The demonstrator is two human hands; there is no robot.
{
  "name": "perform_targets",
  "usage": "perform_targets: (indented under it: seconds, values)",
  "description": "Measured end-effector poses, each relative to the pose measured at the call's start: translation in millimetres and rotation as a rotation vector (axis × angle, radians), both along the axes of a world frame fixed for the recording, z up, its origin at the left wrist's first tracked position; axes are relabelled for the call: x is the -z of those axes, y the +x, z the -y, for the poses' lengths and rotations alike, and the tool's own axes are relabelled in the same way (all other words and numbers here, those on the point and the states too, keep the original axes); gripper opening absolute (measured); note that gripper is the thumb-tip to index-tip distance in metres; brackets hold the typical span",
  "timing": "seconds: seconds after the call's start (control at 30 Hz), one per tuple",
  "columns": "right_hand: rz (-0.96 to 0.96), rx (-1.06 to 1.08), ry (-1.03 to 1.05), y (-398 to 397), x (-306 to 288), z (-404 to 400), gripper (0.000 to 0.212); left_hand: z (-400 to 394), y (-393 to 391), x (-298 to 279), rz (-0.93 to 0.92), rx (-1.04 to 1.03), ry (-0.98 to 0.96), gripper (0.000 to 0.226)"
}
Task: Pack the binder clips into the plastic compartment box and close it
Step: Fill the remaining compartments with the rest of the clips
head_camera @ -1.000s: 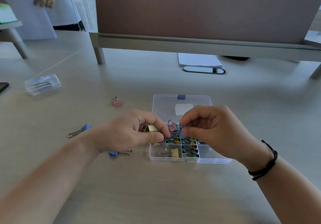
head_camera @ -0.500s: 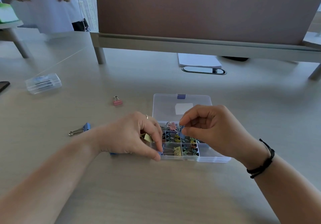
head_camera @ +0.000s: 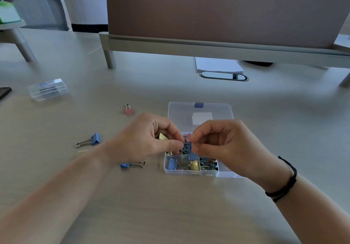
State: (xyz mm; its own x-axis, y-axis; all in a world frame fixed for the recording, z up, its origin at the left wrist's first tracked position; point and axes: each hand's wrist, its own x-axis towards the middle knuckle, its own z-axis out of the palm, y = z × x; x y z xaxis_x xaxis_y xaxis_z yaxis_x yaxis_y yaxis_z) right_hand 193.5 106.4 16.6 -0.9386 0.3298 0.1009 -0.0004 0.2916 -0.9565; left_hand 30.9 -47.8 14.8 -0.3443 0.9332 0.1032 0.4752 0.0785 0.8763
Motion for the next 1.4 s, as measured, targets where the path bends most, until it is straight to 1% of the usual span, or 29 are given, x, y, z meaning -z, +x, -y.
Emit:
perform_targets:
  seconds: [0.07, 0.13, 0.2, 0.33, 0.43, 0.57, 0.6, 0.73, 0.83, 0.93, 0.97, 1.0, 1.03, 1.1, 1.2, 1.23, 1.33, 1.4]
  values:
    - [0.012, -0.006, 0.018, 0.1, 0.3, 0.9, 0.021, 0.0, 0.9, -1.3, 0.061, 0.017, -0.052, 0.012]
    - [0.019, 0.004, 0.031, 0.8, -0.9, 0.9, 0.021, 0.3, 0.9, -0.4, 0.062, 0.043, -0.106, 0.019]
    - [0.039, 0.022, 0.059, 1.2, -1.9, 0.3, 0.021, 1.0, 1.2, 0.7, 0.059, 0.058, -0.128, 0.02]
    - [0.124, 0.03, 0.161, 2.4, -2.0, 1.6, 0.015, -0.1, 3.5, 1.5, -0.033, 0.083, -0.141, 0.015]
    - [0.116, 0.017, 0.283, 3.9, -3.5, 5.8, 0.012, -0.6, 3.9, 2.5, -0.097, 0.087, -0.129, 0.011]
    - [0.087, 0.028, 0.51, 4.1, -3.3, 6.9, 0.014, -0.1, 5.5, 3.8, -0.183, 0.091, -0.122, 0.012]
    - [0.084, 0.027, 0.536, 3.8, -2.7, 7.2, 0.014, 0.2, 5.7, 4.2, -0.194, 0.087, -0.124, 0.013]
    - [0.106, 0.023, 0.534, 3.1, 0.3, 8.1, 0.015, 0.5, 7.3, 3.7, -0.215, 0.079, -0.124, 0.014]
    - [0.109, 0.033, 0.545, 3.0, 1.7, 6.9, 0.015, 0.0, 9.6, 2.1, -0.166, 0.033, -0.079, 0.011]
    - [0.102, 0.038, 0.535, 2.4, 2.5, 5.5, 0.013, 0.2, 7.3, 0.8, -0.039, 0.01, -0.012, 0.012]
    - [0.097, 0.036, 0.537, 2.5, 2.3, 5.0, 0.011, 0.4, 5.9, 0.4, 0.01, 0.009, 0.003, 0.009]
    - [0.093, 0.027, 0.539, 2.7, 1.5, 4.3, 0.01, 0.3, 4.6, 0.0, 0.064, 0.002, 0.006, 0.008]
    - [0.095, 0.009, 0.542, 3.6, 0.1, 3.3, 0.009, 0.2, 3.9, -1.0, 0.122, -0.006, -0.007, 0.013]
    - [0.123, -0.044, 0.578, 6.3, -4.1, 0.9, 0.014, 0.2, 4.6, -3.2, 0.212, -0.007, -0.047, 0.015]
    - [0.165, -0.113, 0.644, 8.8, -8.4, -1.7, 0.021, 1.2, 6.9, -5.0, 0.195, -0.008, -0.071, 0.031]
    - [0.169, -0.123, 0.652, 8.8, -8.7, -2.2, 0.021, 1.2, 6.9, -5.2, 0.175, -0.004, -0.068, 0.031]
    - [0.167, -0.128, 0.64, 8.0, -7.7, -1.6, 0.021, 0.9, 7.4, -6.0, 0.123, 0.0, -0.035, 0.022]
    - [0.155, -0.114, 0.613, 7.4, -6.5, -1.0, 0.019, 0.9, 6.6, -5.9, 0.104, -0.004, 0.004, 0.023]
